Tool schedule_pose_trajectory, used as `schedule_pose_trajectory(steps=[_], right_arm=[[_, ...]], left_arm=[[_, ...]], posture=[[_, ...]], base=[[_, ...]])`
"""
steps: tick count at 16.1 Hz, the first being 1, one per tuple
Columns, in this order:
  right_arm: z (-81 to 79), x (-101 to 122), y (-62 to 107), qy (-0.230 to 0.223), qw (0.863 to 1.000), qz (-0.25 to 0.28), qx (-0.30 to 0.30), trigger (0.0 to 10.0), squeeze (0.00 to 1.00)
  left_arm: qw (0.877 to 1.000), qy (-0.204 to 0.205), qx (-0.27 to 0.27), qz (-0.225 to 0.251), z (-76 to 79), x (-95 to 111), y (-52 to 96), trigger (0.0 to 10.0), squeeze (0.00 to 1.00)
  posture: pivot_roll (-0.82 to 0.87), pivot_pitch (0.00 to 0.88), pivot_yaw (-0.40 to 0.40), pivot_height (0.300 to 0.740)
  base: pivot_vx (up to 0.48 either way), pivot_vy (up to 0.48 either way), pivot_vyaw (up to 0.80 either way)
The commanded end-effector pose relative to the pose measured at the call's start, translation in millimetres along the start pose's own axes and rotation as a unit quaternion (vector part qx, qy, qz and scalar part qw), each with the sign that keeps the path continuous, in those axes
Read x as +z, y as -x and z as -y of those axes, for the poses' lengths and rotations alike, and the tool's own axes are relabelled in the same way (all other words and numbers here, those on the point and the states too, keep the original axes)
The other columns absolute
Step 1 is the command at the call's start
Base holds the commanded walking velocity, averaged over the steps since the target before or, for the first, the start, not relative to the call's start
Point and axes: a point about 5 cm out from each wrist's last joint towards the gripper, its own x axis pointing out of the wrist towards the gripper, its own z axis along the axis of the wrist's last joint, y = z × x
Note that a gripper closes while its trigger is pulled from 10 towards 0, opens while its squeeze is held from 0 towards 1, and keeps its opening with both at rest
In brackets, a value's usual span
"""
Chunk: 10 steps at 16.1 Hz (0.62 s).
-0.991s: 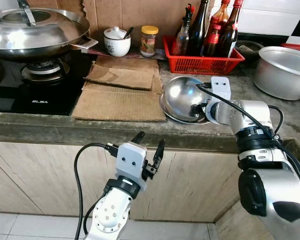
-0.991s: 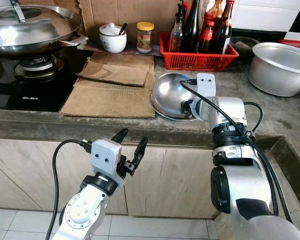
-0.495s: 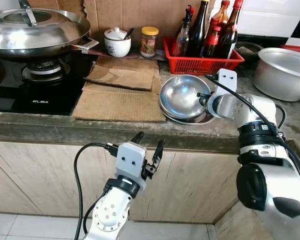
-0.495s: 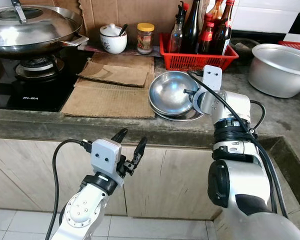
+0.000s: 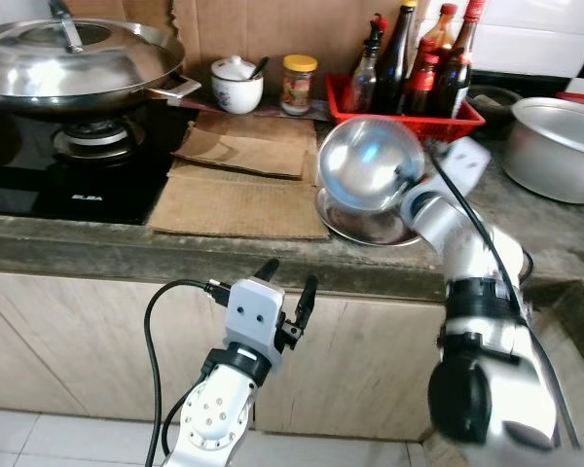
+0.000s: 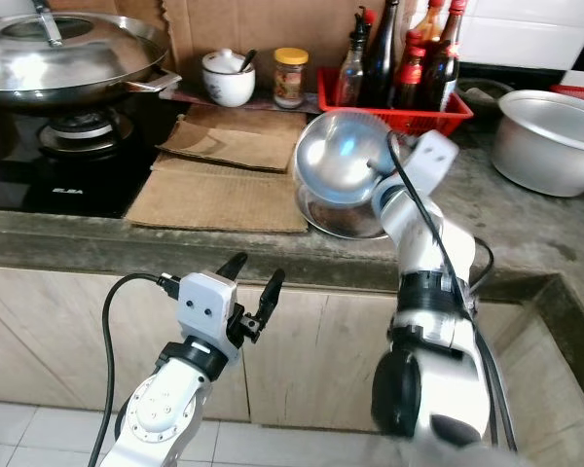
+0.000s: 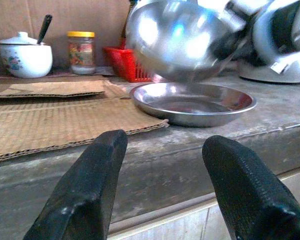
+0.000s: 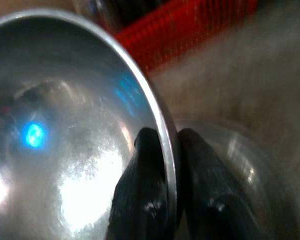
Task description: Kitchen organization
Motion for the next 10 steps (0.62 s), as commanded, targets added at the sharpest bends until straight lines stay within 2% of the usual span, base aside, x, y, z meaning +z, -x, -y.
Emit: schedule_pose_trajectory(steps=[1,2,3,4,5,6,7,8,10], right_arm=[[-1.8,15,14.1,0.034,0.997,0.073,0.007,0.0,0.00],[-1.7,17,22.8,0.060,0.993,0.105,0.011,0.0,0.00],[-3.0,19,41.4,0.129,0.978,0.164,0.014,0.0,0.00],[-5.6,14,60.0,0.205,0.955,0.214,0.023,0.0,0.00],[-6.8,8,70.3,0.256,0.938,0.234,0.029,0.0,0.00],[-6.7,5,73.9,0.270,0.932,0.241,0.031,0.0,0.00],[1.3,-6,87.9,0.291,0.924,0.245,0.019,0.0,0.00],[9.6,-15,99.0,0.297,0.925,0.238,0.007,0.0,0.00],[13.4,-20,104.9,0.299,0.925,0.233,0.001,0.0,0.00]], left_arm=[[1.000,-0.001,0.000,-0.004,0.1,-2,-0.3,10.0,0.00],[1.000,-0.001,0.000,-0.005,-0.4,-2,-0.3,10.0,0.00],[1.000,0.000,0.000,-0.006,-1.3,-3,0.0,10.0,0.00],[1.000,0.002,-0.001,-0.007,-2.0,-3,0.0,10.0,0.00],[1.000,0.003,-0.002,-0.007,-2.4,-3,0.0,10.0,0.00],[1.000,0.003,-0.003,-0.007,-2.5,-3,-0.2,10.0,0.00],[1.000,0.005,-0.006,-0.006,-2.4,-3,-1.5,10.0,0.00],[1.000,0.005,-0.010,-0.005,-3.0,-3,-2.8,10.0,0.00],[1.000,0.006,-0.013,-0.005,-3.4,-3,-3.7,10.0,0.00]], posture=[[0.08,0.018,-0.095,0.740],[0.08,0.017,-0.093,0.740],[0.08,0.016,-0.088,0.740],[0.07,0.014,-0.080,0.740],[0.07,0.012,-0.072,0.740],[0.07,0.011,-0.073,0.740],[0.07,0.009,-0.066,0.740],[0.06,0.005,-0.056,0.740],[0.06,0.002,-0.049,0.740]], base=[[0.000,0.000,0.00],[0.000,0.000,0.00],[0.000,0.000,0.00],[0.000,0.000,0.00],[0.000,0.000,0.00],[0.000,0.000,0.00],[0.000,0.000,0.00],[0.000,0.461,-0.80],[0.000,0.471,-0.80]])
